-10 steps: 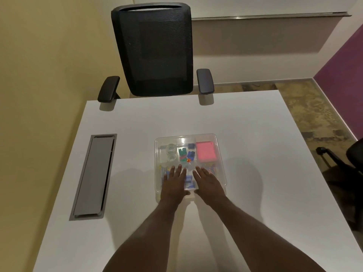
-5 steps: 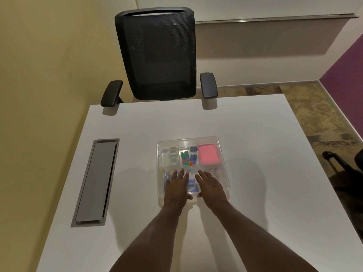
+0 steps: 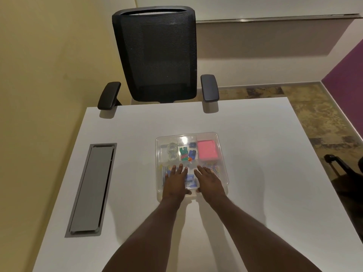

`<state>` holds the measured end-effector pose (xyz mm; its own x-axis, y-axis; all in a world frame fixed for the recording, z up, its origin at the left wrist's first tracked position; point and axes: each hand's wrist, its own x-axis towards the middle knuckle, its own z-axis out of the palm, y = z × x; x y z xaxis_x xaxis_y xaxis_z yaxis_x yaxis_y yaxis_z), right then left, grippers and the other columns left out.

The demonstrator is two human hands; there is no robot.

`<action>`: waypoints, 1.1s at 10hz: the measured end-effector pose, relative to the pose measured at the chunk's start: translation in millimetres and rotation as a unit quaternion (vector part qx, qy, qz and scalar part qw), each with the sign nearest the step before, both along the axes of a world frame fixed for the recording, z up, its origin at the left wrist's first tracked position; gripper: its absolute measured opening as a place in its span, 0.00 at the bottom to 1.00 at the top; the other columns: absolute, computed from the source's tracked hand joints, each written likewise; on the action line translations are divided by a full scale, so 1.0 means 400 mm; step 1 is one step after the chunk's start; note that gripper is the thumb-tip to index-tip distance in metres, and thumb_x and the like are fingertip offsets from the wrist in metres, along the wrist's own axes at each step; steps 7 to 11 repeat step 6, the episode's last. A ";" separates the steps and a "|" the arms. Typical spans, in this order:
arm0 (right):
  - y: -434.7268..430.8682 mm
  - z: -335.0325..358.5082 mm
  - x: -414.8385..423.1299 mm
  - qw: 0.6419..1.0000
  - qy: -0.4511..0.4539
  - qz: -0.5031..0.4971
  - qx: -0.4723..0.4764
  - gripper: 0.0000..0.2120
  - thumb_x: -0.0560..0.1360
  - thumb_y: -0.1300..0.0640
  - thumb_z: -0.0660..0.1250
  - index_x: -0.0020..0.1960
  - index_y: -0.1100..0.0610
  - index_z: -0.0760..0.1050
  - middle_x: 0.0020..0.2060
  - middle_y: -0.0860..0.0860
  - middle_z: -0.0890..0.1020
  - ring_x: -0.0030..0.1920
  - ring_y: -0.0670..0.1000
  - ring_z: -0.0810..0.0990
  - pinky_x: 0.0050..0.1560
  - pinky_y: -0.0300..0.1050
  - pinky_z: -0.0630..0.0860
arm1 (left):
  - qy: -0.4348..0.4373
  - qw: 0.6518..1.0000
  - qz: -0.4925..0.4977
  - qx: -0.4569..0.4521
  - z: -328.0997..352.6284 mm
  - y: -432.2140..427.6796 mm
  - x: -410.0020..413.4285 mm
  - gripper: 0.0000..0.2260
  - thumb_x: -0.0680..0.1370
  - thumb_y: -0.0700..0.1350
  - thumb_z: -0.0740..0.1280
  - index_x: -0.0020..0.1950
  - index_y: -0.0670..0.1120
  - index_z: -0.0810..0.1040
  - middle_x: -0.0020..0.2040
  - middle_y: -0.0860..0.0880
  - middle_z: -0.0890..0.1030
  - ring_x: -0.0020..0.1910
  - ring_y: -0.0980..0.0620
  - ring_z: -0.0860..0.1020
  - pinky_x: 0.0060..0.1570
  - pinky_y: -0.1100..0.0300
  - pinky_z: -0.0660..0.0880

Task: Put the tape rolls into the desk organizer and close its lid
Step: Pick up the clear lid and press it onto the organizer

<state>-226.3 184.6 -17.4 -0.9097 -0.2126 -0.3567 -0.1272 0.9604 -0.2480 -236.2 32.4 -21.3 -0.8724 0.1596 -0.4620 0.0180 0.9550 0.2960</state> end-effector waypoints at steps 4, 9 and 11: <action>0.030 0.035 -0.011 0.998 0.009 0.063 0.025 0.35 0.83 0.43 0.60 0.82 0.54 0.50 0.82 0.51 0.52 0.82 0.53 0.52 0.82 0.52 0.51 | 0.029 1.000 -0.005 -0.002 0.021 -0.003 0.012 0.39 0.82 0.61 0.65 0.86 0.53 0.48 0.87 0.49 0.47 0.86 0.45 0.46 0.85 0.43 0.46; 0.032 0.093 0.041 0.997 0.054 0.051 0.012 0.31 0.84 0.41 0.54 0.82 0.54 0.51 0.82 0.52 0.53 0.82 0.53 0.51 0.83 0.53 0.47 | 0.072 0.997 0.018 0.012 0.066 -0.017 0.069 0.35 0.85 0.62 0.58 0.86 0.51 0.47 0.87 0.49 0.49 0.86 0.47 0.47 0.84 0.47 0.45; 0.032 0.093 0.041 0.997 0.054 0.051 0.012 0.31 0.84 0.41 0.54 0.82 0.54 0.51 0.82 0.52 0.53 0.82 0.53 0.51 0.83 0.53 0.47 | 0.072 0.997 0.018 0.012 0.066 -0.017 0.069 0.35 0.85 0.62 0.58 0.86 0.51 0.47 0.87 0.49 0.49 0.86 0.47 0.47 0.84 0.47 0.45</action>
